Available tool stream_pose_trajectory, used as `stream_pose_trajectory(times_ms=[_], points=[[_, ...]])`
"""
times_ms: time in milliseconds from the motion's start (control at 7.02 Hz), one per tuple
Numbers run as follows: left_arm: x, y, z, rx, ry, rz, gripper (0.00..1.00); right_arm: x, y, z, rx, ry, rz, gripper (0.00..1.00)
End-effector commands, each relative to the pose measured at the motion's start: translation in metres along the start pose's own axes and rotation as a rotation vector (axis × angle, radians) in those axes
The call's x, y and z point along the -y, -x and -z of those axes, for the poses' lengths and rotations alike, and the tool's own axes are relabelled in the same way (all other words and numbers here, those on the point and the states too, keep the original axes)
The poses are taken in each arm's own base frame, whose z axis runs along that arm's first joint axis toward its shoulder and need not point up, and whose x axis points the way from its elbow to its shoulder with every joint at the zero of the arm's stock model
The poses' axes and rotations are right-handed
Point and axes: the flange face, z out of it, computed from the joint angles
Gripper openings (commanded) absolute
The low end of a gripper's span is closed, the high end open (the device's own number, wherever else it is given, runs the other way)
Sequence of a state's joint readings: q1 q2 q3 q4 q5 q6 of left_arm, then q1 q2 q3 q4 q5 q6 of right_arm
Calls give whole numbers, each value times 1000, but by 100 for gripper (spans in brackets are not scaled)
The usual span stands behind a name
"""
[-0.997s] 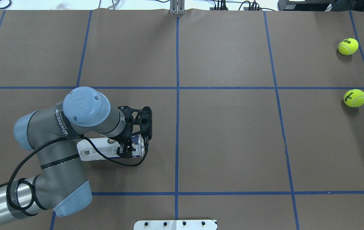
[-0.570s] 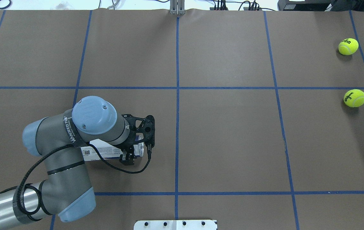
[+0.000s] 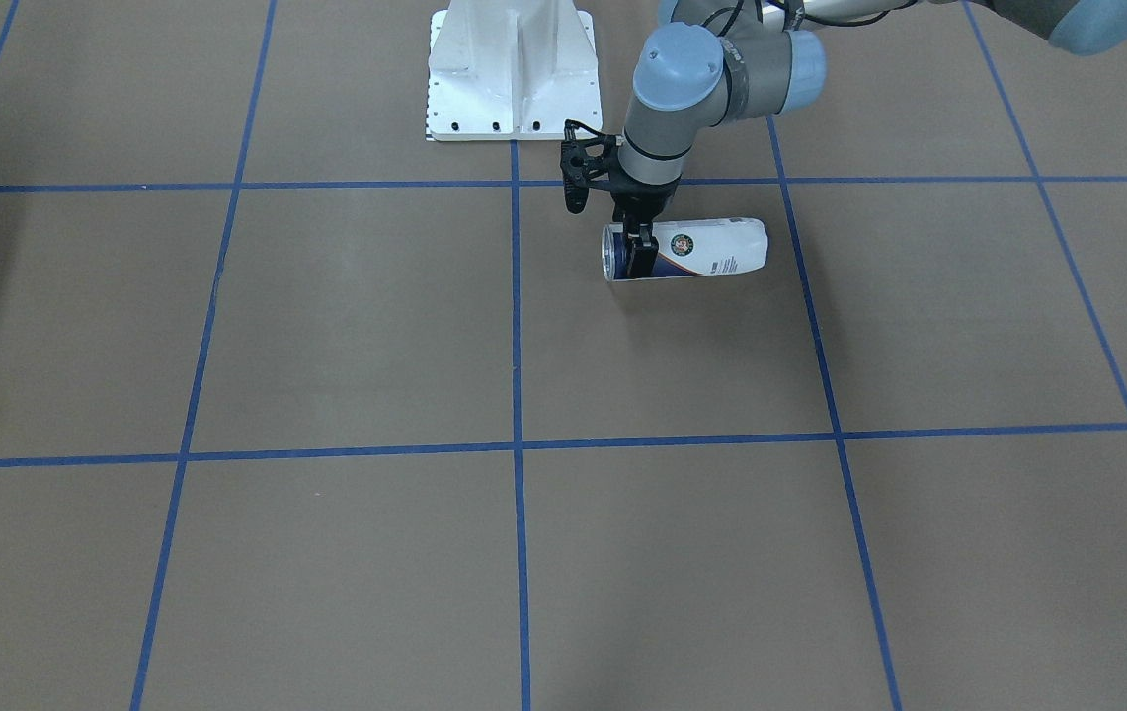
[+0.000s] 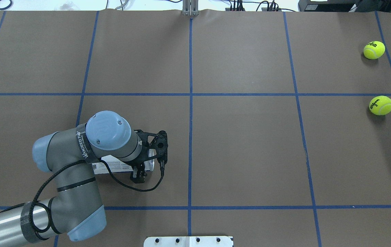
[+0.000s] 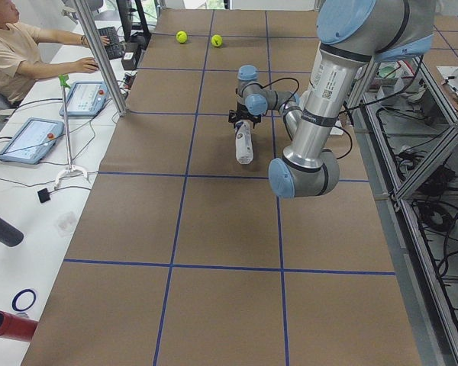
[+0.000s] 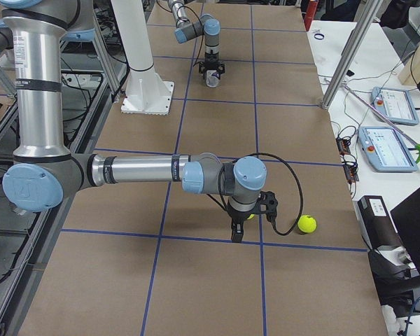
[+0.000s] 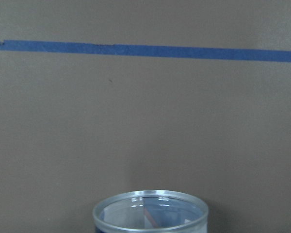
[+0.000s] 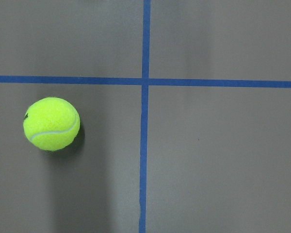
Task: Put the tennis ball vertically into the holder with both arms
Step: 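Close the left gripper on the can's open end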
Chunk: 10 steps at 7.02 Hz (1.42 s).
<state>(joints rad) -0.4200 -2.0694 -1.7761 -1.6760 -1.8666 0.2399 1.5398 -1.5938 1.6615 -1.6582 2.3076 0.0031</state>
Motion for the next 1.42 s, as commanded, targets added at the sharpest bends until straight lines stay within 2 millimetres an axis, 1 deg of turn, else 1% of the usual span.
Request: stream_pose_trajectory(times_ms=[0,285,427,570,712,854,997,1139,1282], points=[[0,-2,-6,-6,8,2,97,-1,0,-1,-1,2,0,100],[3,-6,-7,-11,2,5,97,0,-2,-2,-1,4,-4,100],[4,-7,-12,-11,-7,1,97,-1,-2,-3,-1,6,-3,100],[7,-8,-22,-14,-19,6,97,-1,-3,-4,-1,8,-5,100],[9,-5,-35,-14,-23,4,97,0,-3,-3,-1,6,-5,100],[12,-4,-37,-12,-36,0,97,0,-2,-3,-1,7,-4,100],[14,-5,-34,-10,-43,-1,97,0,-3,-3,-1,6,-5,100],[15,-4,-31,-8,-47,1,90,0,-2,-3,-1,7,-4,100],[15,-4,-27,-5,-53,0,77,0,-2,-3,-1,7,-4,100]])
